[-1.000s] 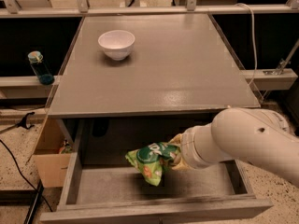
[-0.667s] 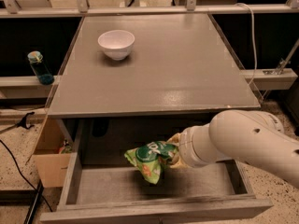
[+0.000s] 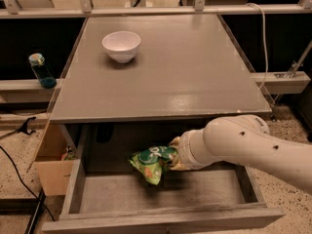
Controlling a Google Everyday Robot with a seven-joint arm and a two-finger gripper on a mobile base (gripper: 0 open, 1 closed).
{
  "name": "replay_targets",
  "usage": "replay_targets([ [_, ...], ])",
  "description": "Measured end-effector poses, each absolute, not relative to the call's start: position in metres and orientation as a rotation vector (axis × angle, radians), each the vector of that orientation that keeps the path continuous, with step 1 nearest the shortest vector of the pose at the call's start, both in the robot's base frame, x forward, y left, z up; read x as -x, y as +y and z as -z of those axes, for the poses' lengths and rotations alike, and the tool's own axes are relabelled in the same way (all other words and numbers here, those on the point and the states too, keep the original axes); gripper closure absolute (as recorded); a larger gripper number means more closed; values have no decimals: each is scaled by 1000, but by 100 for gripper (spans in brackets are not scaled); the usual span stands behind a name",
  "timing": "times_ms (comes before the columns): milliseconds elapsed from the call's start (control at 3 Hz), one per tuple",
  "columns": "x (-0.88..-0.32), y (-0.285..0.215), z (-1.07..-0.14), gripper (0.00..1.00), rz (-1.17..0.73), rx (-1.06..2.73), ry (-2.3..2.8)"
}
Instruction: Place green rice chip bag into top drawer
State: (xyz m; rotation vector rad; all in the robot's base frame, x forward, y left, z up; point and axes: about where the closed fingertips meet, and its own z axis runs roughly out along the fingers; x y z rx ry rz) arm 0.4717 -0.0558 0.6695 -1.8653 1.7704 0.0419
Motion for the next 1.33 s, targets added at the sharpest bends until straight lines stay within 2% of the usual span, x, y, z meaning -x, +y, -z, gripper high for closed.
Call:
replay_targets([
  [333, -498, -44, -645, 100, 3, 1856, 1739],
  [667, -501, -42, -638, 100, 8, 1865, 1728],
  [1000, -501, -42, -638, 81, 8, 1865, 1728],
  [1333, -501, -42, -638, 51, 8, 1865, 1728],
])
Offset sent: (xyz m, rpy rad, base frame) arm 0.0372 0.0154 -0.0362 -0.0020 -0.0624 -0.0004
